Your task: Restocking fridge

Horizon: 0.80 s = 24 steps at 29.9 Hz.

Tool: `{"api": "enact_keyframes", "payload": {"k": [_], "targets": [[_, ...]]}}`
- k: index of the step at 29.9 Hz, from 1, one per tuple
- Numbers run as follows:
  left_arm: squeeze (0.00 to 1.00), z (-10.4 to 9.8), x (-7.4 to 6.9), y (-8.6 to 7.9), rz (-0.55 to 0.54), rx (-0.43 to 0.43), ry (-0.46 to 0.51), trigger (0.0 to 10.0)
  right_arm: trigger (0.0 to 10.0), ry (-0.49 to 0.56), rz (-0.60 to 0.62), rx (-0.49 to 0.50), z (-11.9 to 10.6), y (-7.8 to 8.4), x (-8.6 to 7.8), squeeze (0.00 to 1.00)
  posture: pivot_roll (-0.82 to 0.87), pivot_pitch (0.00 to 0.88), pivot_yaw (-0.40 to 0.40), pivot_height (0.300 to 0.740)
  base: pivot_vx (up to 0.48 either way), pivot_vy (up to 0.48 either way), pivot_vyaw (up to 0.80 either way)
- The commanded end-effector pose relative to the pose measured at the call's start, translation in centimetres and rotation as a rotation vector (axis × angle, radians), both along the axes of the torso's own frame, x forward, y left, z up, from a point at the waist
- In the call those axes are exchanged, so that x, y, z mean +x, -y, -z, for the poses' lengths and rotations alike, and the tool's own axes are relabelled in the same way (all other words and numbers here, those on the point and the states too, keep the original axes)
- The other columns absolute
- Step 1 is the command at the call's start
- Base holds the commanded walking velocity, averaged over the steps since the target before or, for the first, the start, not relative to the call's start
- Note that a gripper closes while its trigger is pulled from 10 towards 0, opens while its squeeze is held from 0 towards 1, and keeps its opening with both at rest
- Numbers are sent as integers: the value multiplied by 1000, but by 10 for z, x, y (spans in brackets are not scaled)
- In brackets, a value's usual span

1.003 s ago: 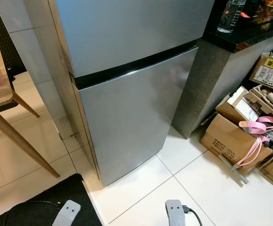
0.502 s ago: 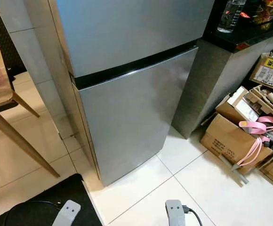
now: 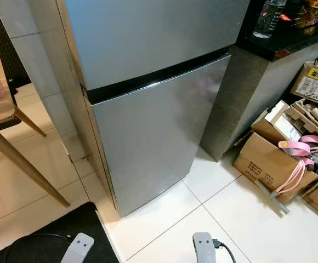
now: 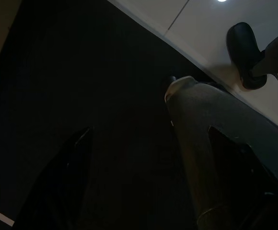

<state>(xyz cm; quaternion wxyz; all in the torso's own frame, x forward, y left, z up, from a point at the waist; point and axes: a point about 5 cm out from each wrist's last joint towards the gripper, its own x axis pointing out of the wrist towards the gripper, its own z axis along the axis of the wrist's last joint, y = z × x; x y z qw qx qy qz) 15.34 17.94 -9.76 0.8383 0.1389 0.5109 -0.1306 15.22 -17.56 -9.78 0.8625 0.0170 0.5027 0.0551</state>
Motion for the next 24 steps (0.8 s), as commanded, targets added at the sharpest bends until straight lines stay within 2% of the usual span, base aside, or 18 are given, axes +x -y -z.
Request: {"api": "enact_keyframes", "payload": {"k": [1,24], "targets": [[0,5,-11,1,13,2,-47,10000,10000,-31,4,25,4,-6,-9,0,-24,75,-4,740,0,0,0],[0,5,-12,0,15,5,-49,10000,10000,-31,7,26,4,-6,-9,0,-24,75,-3,740,0,0,0]]}}
